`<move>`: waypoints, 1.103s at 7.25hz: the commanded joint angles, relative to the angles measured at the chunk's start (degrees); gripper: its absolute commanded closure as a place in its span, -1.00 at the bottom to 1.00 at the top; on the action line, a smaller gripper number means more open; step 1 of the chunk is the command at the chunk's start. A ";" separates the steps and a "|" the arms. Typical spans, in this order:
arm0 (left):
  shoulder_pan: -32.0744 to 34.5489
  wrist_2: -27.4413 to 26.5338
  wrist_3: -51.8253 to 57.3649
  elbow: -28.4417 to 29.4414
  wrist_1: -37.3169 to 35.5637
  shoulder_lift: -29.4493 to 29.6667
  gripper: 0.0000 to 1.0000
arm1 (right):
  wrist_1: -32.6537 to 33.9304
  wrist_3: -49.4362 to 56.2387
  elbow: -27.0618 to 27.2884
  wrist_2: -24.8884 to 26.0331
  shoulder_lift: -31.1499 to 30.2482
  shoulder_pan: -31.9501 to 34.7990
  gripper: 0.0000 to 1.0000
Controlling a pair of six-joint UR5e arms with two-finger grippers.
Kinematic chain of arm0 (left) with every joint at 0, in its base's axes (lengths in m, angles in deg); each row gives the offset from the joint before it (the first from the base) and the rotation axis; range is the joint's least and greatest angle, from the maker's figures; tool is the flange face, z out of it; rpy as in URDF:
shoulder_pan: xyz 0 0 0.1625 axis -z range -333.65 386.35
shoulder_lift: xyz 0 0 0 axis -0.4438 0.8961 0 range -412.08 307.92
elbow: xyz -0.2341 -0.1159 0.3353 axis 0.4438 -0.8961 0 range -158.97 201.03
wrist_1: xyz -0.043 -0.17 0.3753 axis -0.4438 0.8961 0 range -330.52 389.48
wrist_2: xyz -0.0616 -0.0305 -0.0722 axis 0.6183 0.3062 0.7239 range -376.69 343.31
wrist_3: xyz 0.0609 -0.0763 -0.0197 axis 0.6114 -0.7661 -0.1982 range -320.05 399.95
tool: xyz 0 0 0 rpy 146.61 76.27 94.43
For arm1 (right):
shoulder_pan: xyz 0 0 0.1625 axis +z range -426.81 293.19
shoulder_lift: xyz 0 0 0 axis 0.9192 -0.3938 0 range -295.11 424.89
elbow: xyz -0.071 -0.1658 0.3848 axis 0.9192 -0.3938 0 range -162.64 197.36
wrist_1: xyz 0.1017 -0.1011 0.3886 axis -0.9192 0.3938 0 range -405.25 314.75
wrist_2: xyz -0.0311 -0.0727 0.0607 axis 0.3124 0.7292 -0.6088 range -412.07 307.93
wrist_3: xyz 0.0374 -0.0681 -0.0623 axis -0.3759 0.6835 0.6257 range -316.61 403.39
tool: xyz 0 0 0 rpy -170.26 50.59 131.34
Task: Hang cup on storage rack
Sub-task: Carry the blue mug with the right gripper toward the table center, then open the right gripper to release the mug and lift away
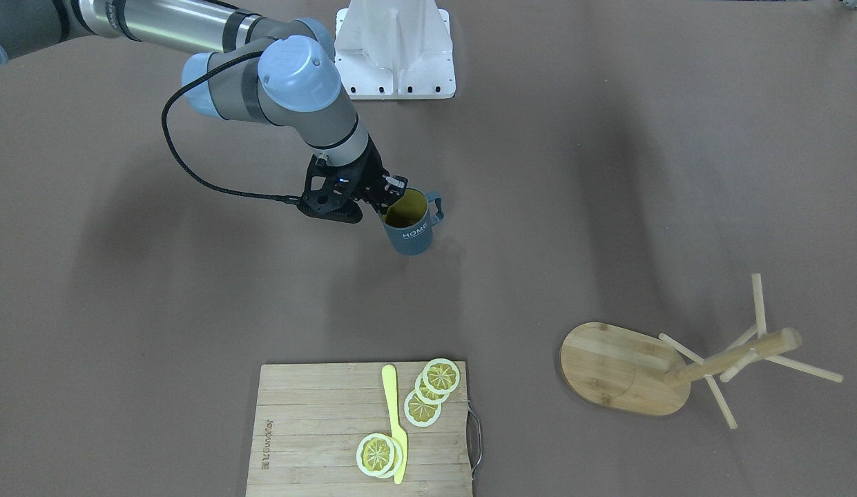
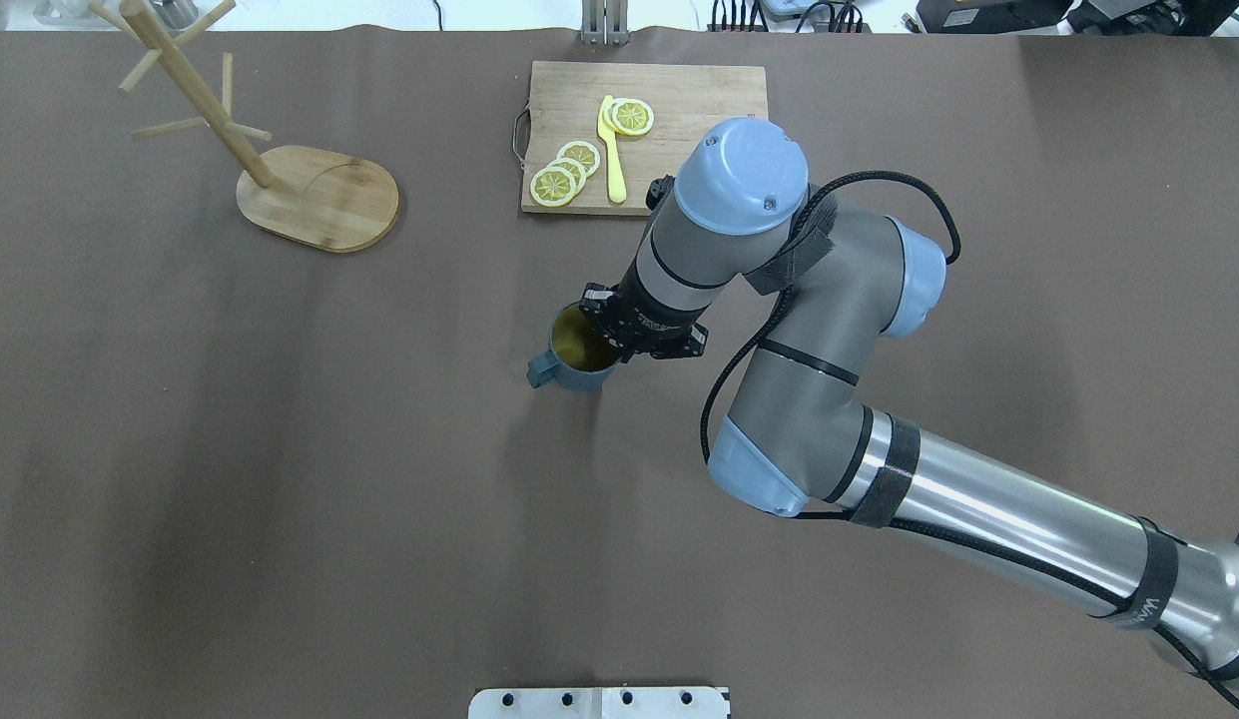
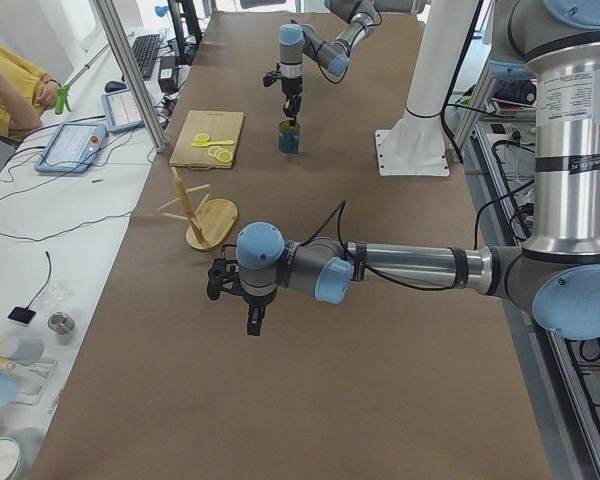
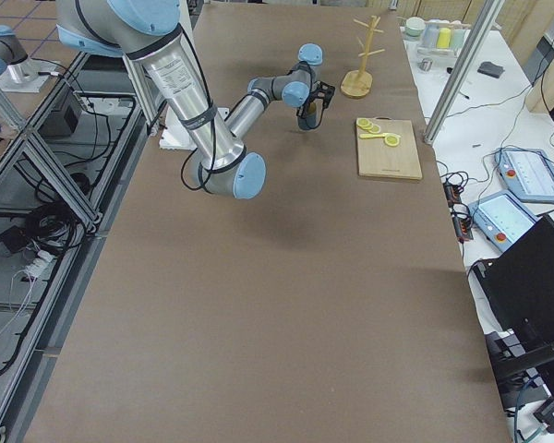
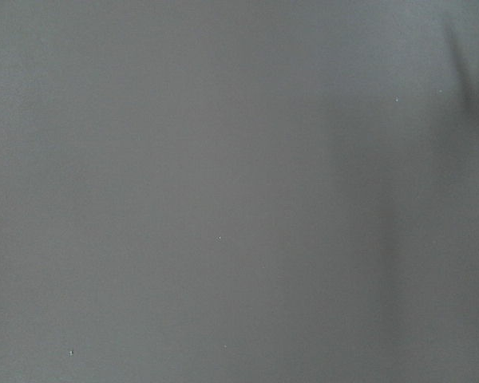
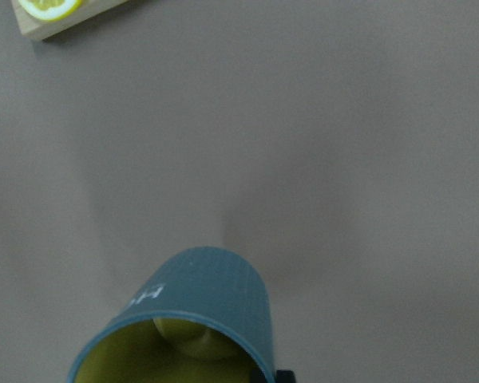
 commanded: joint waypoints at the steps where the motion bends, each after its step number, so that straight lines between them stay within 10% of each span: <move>1: -0.07 0.26 -0.09 -0.19 0.00 0.38 -0.97 | -0.14 0.19 -0.12 0.11 -0.05 -0.73 0.33; 3: -3.12 0.44 -5.07 -0.36 1.65 2.04 -0.97 | -0.31 0.02 0.92 1.42 0.12 -1.08 -0.99; 8: -18.13 -0.52 -30.55 -4.82 19.69 3.70 -0.96 | -0.23 7.53 9.89 -8.56 -10.91 11.37 -1.00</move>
